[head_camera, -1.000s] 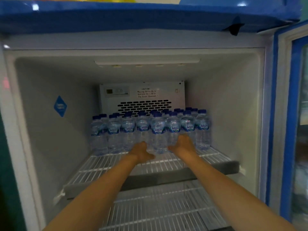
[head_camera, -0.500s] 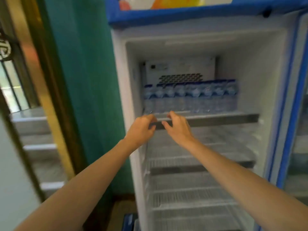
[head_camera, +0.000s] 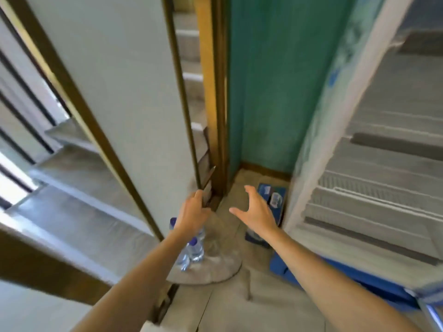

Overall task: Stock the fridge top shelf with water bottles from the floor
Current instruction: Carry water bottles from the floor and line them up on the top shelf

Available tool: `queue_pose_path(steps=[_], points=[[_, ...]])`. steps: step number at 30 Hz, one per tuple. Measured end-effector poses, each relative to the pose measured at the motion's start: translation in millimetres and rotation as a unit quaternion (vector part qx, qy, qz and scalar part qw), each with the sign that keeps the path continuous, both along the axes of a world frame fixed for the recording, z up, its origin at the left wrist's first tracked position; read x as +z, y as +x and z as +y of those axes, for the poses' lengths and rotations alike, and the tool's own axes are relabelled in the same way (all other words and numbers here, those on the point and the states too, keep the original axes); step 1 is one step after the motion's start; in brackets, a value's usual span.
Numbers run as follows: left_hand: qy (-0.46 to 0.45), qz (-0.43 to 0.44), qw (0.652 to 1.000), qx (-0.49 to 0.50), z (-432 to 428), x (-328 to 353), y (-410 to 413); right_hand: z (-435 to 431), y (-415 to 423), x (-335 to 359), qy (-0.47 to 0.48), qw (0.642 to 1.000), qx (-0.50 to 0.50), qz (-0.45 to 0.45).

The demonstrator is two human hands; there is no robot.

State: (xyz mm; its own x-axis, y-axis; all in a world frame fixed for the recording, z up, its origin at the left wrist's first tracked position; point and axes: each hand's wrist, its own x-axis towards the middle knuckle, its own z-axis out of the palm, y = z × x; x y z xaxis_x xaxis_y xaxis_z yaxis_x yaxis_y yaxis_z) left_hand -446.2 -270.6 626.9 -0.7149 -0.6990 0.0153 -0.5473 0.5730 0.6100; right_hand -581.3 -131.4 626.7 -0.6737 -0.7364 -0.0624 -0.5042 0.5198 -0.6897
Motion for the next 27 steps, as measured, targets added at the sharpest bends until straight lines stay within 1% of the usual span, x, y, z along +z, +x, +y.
queue_pose_path(steps=[2,4,6,8,10,14,17,19,22,25,27], points=[[0.033,-0.022,0.998,0.053,-9,-46,29,-18,23,-49,0.036,0.997,0.038,-0.054],[0.039,-0.019,0.995,0.087,-14,-92,55,-32,44,-97,0.063,0.991,0.061,-0.101],[0.055,-0.026,0.991,0.121,-13,-132,77,-44,59,-139,0.079,0.986,0.077,-0.127],[0.085,-0.037,0.980,0.178,-11,-165,93,-57,70,-176,0.086,0.978,0.089,-0.169],[0.113,-0.015,0.971,0.209,-9,-196,102,-68,80,-207,0.070,0.970,0.097,-0.214],[0.173,0.056,0.951,0.250,-11,-249,102,-91,93,-259,0.002,0.967,0.087,-0.238],[0.208,0.101,0.928,0.293,-14,-282,96,-106,97,-298,-0.011,0.963,0.058,-0.265],[0.224,0.124,0.915,0.312,-15,-303,93,-112,100,-319,-0.004,0.955,0.037,-0.293],[0.243,0.134,0.903,0.327,-16,-325,92,-116,101,-333,-0.008,0.954,0.012,-0.300],[0.250,0.131,0.904,0.320,-17,-330,96,-112,102,-335,-0.023,0.954,-0.001,-0.299],[0.258,0.128,0.909,0.302,-16,-326,101,-101,103,-332,-0.016,0.958,-0.010,-0.288]])
